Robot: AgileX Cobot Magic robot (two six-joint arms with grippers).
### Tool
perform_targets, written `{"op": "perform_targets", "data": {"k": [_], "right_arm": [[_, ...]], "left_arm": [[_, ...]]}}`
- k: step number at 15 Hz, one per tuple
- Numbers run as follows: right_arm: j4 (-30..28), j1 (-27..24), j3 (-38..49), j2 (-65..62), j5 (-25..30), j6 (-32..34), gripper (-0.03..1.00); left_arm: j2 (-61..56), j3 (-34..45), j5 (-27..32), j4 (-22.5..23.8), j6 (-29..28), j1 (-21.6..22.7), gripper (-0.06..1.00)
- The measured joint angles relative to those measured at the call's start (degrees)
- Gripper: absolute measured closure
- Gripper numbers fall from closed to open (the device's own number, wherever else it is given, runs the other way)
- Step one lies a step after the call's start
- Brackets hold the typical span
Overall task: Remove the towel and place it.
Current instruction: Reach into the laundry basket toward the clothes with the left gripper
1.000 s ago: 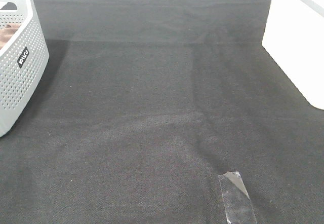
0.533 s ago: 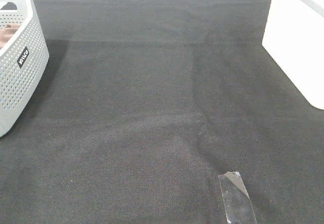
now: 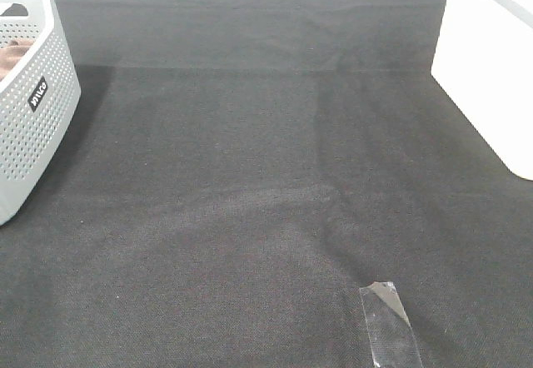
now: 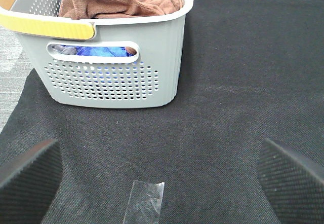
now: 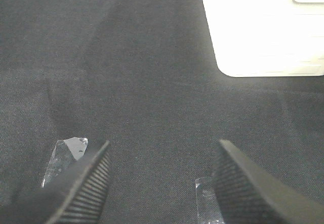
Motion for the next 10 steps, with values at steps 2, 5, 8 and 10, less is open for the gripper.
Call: {"op": "perform_targets", "data": {"k": [2, 5, 8, 10], "right_arm": [[0.0, 0.0, 0.0, 0.0, 0.0, 0.0, 0.39], [0.0, 0.0, 0.0, 0.0, 0.0, 0.0, 0.39], [0.0, 0.0, 0.0, 0.0, 0.0, 0.0, 0.39], [0.0, 0.0, 0.0, 0.0, 0.0, 0.0, 0.39]], "left_arm": [[0.0, 0.0, 0.0, 0.0, 0.0, 0.0, -0.05], [0.0, 0.0, 0.0, -0.5, 0.0, 0.0, -0.05], [0.1, 0.0, 0.0, -0.5, 0.8, 0.0, -0.05], [5.9, -2.7, 0.0, -0.5, 8.7, 0.0, -0.05]]}}
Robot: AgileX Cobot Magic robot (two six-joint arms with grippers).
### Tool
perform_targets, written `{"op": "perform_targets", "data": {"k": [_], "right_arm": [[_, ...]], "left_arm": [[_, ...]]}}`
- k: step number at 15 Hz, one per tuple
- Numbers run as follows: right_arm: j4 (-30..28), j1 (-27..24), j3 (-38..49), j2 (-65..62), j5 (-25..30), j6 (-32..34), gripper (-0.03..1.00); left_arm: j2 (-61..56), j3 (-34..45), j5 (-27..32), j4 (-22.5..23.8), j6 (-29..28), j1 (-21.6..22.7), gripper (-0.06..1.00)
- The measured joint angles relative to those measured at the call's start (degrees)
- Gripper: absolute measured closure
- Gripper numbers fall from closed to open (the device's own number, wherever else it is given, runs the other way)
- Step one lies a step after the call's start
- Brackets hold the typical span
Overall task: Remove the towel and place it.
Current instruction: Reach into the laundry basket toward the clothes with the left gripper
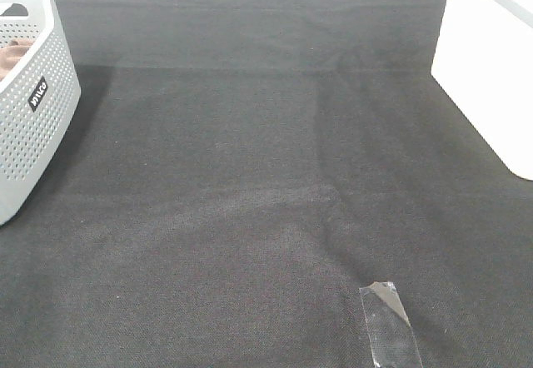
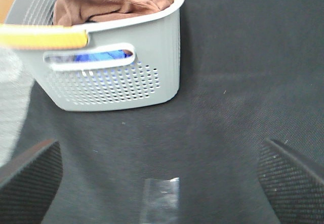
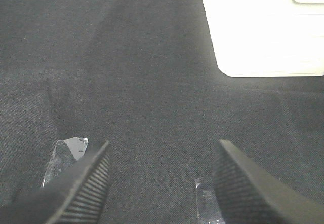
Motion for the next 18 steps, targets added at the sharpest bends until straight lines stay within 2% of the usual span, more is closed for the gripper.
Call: {"op": "perform_targets", "data": {"k": [1, 2, 7, 8, 9, 12, 13, 14, 16, 18], "right_arm": [[0.0, 0.0, 0.0, 0.0, 0.0, 0.0, 0.39], [0.0, 0.0, 0.0, 0.0, 0.0, 0.0, 0.39], [0.0, 0.0, 0.0, 0.0, 0.0, 0.0, 0.39], [0.0, 0.0, 0.0, 0.0, 0.0, 0.0, 0.39], [0.0, 0.0, 0.0, 0.0, 0.0, 0.0, 0.39], [0.1, 0.0, 0.0, 0.0, 0.0, 0.0, 0.39], [0.1, 0.0, 0.0, 0.0, 0.0, 0.0, 0.39], [0.1, 0.0, 0.0, 0.0, 0.0, 0.0, 0.39], [0.1, 0.0, 0.0, 0.0, 0.0, 0.0, 0.39], [0.1, 0.0, 0.0, 0.0, 0.0, 0.0, 0.39]], "left_arm": [[0.0, 0.0, 0.0, 0.0, 0.0, 0.0, -0.05], [4.6, -2.8, 0.0, 0.0, 4.4, 0.0, -0.05], [35.1, -22.1, 0.1, 0.1, 33.1, 0.0, -0.05], [35.1, -22.1, 0.1, 0.1, 33.1, 0.0, -0.05], [41.7, -27.3, 1.5, 0.5, 37.8, 0.0, -0.04], [53.6, -37.4, 4.3, 2.5, 43.2, 0.0, -0.03], [60.4, -42.0, 5.2, 7.8, 45.0, 0.0, -0.03], [60.4, -42.0, 5.2, 7.8, 45.0, 0.0, -0.03], [66.7, -44.0, 6.0, 15.4, 45.3, 0.2, -0.03], [72.6, -45.2, 5.8, 19.0, 46.3, 2.2, -0.03]]}}
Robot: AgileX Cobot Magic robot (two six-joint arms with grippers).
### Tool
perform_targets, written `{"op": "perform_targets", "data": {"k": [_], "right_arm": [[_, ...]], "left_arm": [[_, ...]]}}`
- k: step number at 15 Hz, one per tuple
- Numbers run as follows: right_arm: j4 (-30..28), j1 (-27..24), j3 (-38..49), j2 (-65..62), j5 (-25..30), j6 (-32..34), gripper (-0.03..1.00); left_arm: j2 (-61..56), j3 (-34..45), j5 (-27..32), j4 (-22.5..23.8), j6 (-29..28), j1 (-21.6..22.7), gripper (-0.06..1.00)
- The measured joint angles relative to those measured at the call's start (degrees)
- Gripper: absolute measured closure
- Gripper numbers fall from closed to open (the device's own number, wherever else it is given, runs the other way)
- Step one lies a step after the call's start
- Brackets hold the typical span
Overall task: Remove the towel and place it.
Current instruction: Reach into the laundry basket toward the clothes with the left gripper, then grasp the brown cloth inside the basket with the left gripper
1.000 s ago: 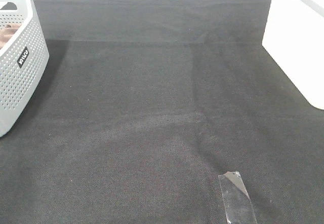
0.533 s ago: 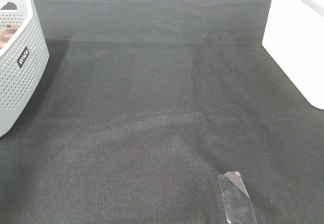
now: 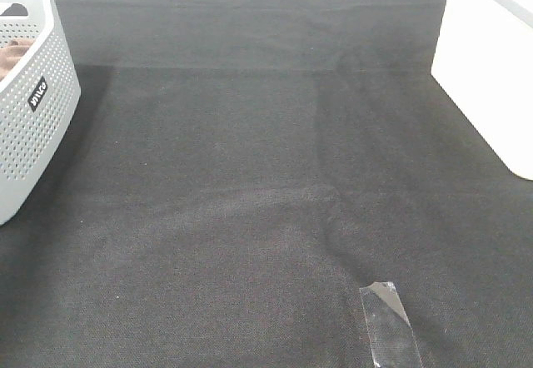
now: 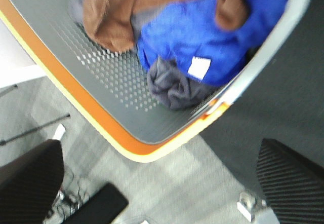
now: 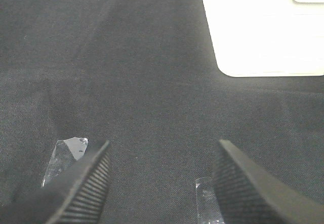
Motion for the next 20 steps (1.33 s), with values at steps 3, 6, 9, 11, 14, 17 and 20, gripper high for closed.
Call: {"op": "perform_targets", "data": {"k": [3, 6, 9, 11, 14, 17, 20], "right_arm": [[0.0, 0.0, 0.0, 0.0, 0.0, 0.0, 0.39], [0.0, 0.0, 0.0, 0.0, 0.0, 0.0, 0.39], [0.0, 0.0, 0.0, 0.0, 0.0, 0.0, 0.39], [0.0, 0.0, 0.0, 0.0, 0.0, 0.0, 0.39], [0.0, 0.0, 0.0, 0.0, 0.0, 0.0, 0.39], [0.0, 0.0, 0.0, 0.0, 0.0, 0.0, 0.39], [0.0, 0.0, 0.0, 0.0, 0.0, 0.0, 0.39]], "left_arm": [[10.9, -5.3, -2.8, 0.5, 2.2, 4.7, -0.03], [22.6, -13.4, -3.6, 0.9, 3.8, 7.2, -0.03], [34.8, -23.5, -4.0, -1.8, 5.3, 7.2, -0.03], [40.2, -28.4, -4.1, -4.1, 6.2, 7.2, -0.03], [45.0, -30.8, -4.2, -5.2, 7.7, 7.2, -0.03], [46.6, -30.8, -4.2, -4.5, 8.5, 7.2, 0.0], [47.4, -31.0, -4.1, -4.6, 8.9, 7.2, 0.02]]}}
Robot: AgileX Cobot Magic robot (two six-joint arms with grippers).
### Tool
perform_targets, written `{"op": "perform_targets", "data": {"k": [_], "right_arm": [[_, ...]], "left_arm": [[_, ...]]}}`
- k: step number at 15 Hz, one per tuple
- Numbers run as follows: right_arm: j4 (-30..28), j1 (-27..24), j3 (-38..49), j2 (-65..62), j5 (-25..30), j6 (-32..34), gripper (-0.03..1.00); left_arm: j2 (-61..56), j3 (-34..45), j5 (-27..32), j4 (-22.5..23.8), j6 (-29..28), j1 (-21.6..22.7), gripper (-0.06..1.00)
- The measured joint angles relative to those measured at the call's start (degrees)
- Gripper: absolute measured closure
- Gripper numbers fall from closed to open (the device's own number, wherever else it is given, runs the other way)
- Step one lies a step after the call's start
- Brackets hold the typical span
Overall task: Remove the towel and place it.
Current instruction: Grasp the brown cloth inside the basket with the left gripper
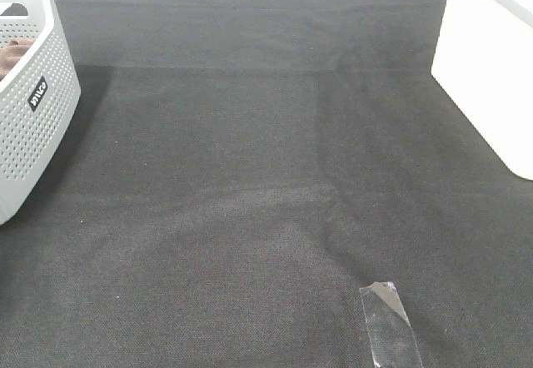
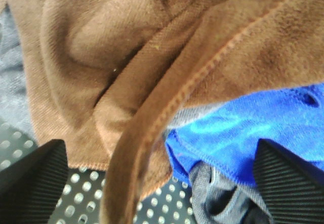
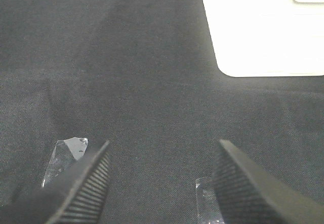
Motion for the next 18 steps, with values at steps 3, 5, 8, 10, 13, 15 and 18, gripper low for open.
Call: {"op": "perform_targets", "data": {"k": [3, 5, 8, 10, 13, 15, 18], "right_arm": [[0.0, 0.0, 0.0, 0.0, 0.0, 0.0, 0.39], [0.0, 0.0, 0.0, 0.0, 0.0, 0.0, 0.39], [0.0, 0.0, 0.0, 0.0, 0.0, 0.0, 0.39], [0.0, 0.0, 0.0, 0.0, 0.0, 0.0, 0.39], [0.0, 0.0, 0.0, 0.0, 0.0, 0.0, 0.39], [0.0, 0.0, 0.0, 0.0, 0.0, 0.0, 0.39], [0.0, 0.0, 0.0, 0.0, 0.0, 0.0, 0.39]], "left_arm": [[0.9, -0.1, 1.7, -1.5, 0.1, 0.0, 0.08], [0.9, -0.1, 1.4, -1.5, 0.1, 0.0, 0.29], [0.9, -1.1, 0.2, -1.5, -0.9, 0.0, 0.84], [0.9, -1.6, -0.1, -1.5, -2.1, 0.0, 0.94], [0.9, -1.7, -0.1, -1.6, -3.2, 0.0, 0.94], [0.7, -1.8, -0.1, -2.5, -5.6, -0.1, 0.94], [0.6, -6.3, 2.5, -3.2, -14.7, -1.9, 0.94]]}}
